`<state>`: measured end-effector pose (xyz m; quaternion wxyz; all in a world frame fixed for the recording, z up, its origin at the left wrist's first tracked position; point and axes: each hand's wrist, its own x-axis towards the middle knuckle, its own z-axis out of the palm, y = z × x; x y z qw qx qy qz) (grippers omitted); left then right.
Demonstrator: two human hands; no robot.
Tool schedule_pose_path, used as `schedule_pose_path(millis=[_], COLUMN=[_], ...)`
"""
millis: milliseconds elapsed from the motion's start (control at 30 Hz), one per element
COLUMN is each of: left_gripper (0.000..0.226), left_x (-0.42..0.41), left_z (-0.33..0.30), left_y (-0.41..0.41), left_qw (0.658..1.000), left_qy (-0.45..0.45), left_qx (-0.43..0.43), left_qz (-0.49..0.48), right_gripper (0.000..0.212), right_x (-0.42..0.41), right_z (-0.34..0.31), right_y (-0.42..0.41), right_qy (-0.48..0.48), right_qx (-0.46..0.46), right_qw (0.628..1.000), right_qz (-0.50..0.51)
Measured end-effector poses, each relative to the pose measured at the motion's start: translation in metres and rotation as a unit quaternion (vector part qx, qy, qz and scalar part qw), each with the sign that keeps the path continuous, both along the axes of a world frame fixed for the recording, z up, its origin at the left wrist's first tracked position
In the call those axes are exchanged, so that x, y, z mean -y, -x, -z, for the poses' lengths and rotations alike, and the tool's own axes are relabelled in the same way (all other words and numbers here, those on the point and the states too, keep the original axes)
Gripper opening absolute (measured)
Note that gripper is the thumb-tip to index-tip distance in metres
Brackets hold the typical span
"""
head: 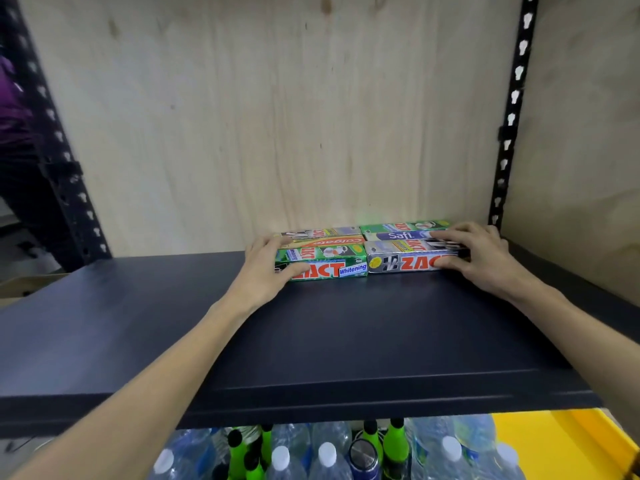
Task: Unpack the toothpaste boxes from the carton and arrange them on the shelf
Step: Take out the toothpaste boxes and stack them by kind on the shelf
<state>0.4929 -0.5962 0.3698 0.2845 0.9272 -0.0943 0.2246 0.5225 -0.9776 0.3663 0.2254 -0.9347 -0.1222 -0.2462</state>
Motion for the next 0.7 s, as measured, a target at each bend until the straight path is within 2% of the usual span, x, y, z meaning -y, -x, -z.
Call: schedule_pose_path(millis=[100, 233, 433, 700], left_gripper=[0.063, 0.075, 0.082, 0.079], left_x=[0.0, 0.001, 0.0, 0.005], left_z=[0.0, 0.002, 0.004, 0.004], left_y=[0.004, 0.014, 0.042, 0.103], left_qw=[1.0, 0.998, 0.997, 0.995], left_qy=[-0.006, -0.059, -0.073, -0.093], left_qx=[0.0, -0.007, 0.018, -0.006], left_qz=[-0.004, 0.002, 0.012, 0.027], right_gripper=[0.053, 0.057, 0.062, 0.066], right_x=[-0.002, -0.009, -0.023, -0.064], right_z=[0.001, 0.004, 0.0, 0.004], right_y=[0.002, 0.016, 0.047, 0.115], right_qy=[0.002, 0.025, 0.06, 0.044], right_qx=[0.006, 0.033, 0.054, 0.075], right_qw=[1.0, 0.999, 0.996, 0.996], right_qz=[0.01, 0.019, 0.029, 0.007])
